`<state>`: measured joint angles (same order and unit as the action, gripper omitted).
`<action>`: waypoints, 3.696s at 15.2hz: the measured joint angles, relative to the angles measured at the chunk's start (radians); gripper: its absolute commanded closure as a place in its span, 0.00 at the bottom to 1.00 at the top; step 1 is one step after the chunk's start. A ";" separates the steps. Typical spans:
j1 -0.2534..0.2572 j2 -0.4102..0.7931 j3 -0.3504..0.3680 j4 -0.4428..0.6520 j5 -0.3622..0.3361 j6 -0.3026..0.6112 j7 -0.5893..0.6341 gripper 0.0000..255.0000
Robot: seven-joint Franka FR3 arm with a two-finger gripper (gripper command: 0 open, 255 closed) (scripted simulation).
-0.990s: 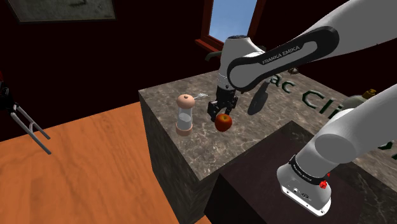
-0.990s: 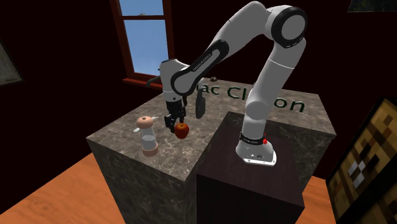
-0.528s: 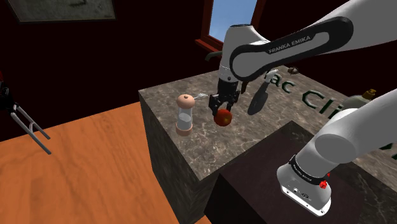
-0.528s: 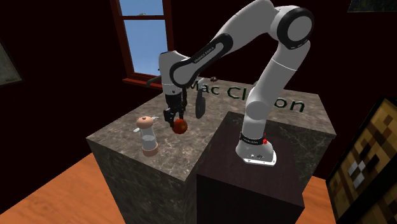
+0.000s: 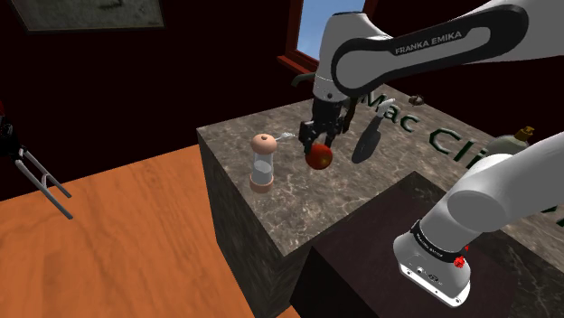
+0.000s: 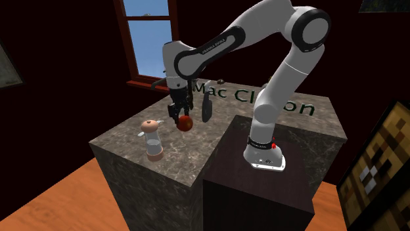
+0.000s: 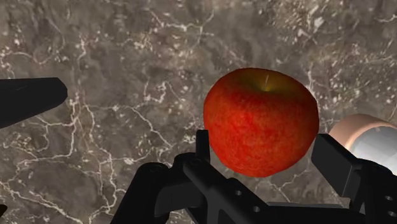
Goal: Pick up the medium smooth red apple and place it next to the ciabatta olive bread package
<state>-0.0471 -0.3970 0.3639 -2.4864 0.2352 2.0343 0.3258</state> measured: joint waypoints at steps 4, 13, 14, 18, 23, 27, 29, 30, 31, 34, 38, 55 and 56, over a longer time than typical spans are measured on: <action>-0.001 -0.022 -0.009 0.034 -0.003 -0.055 0.001 1.00; -0.003 -0.056 -0.027 0.131 -0.012 -0.186 0.008 1.00; -0.003 -0.059 -0.028 0.143 -0.012 -0.201 0.010 1.00; -0.006 -0.065 -0.037 0.192 -0.018 -0.256 0.012 1.00; -0.019 -0.072 -0.065 0.227 -0.034 -0.303 -0.015 1.00; -0.057 -0.069 -0.134 0.226 -0.072 -0.311 -0.104 1.00; -0.077 -0.060 -0.168 0.226 -0.093 -0.308 -0.151 1.00; -0.088 -0.057 -0.186 0.231 -0.104 -0.312 -0.174 1.00; -0.097 -0.061 -0.203 0.232 -0.113 -0.318 -0.196 1.00; -0.127 -0.027 -0.252 0.260 -0.144 -0.318 -0.262 1.00; -0.167 0.020 -0.317 0.297 -0.182 -0.313 -0.353 1.00; -0.321 0.371 -0.549 0.664 -0.241 -0.336 -0.723 1.00; -0.330 0.398 -0.559 0.693 -0.238 -0.338 -0.743 1.00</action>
<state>-0.3775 0.0011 -0.1953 -1.7932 -0.0027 1.6961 -0.4175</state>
